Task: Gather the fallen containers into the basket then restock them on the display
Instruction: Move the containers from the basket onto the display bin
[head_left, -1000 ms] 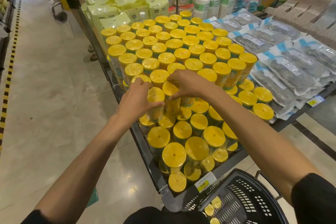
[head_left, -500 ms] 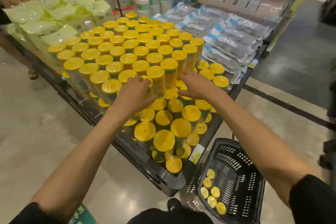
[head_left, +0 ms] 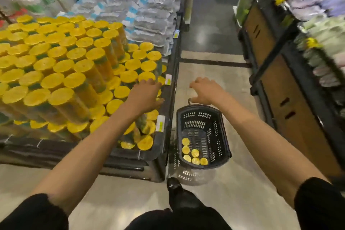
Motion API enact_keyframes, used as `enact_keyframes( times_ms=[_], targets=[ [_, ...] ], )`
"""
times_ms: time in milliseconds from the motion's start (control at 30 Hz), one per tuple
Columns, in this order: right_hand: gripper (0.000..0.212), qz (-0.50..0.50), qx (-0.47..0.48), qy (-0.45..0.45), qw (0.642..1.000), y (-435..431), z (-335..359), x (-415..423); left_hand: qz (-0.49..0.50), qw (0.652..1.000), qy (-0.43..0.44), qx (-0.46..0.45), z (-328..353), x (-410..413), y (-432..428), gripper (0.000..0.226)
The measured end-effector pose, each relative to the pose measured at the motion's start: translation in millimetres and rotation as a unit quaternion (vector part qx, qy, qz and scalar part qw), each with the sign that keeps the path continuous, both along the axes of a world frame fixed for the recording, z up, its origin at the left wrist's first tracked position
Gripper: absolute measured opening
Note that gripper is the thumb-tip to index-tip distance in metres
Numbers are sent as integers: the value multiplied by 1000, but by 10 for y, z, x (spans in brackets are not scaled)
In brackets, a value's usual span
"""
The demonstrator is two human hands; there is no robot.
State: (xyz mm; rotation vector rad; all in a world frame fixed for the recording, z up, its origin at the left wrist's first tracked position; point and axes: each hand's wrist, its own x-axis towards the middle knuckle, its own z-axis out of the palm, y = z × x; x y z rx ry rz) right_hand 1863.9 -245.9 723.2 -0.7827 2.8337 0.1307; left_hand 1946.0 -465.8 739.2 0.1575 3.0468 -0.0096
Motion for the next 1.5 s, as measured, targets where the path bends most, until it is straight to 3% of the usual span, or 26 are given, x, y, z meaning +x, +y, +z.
enact_keyframes(
  times_ms=[333,800,967,1233,1500],
  targets=[
    [58,-103,-10,-59,993,1131,-456,308,-69,994,-78,24,-466,-196,1090,56],
    [52,-26,6,-188,982,2137,-1449,-273,-27,978,-204,34,-1467,-805,2262,50],
    [46,-7,16,-237,971,2340,-1781,-482,17,970,-238,54,-1839,-930,2430,50],
    [57,-26,3,-303,953,2396,-2541,-559,62,948,-295,105,-2677,-941,2433,41],
    [43,-78,9,-350,933,2234,-3688,-458,74,926,-333,163,-3907,-987,2347,40]
  ],
)
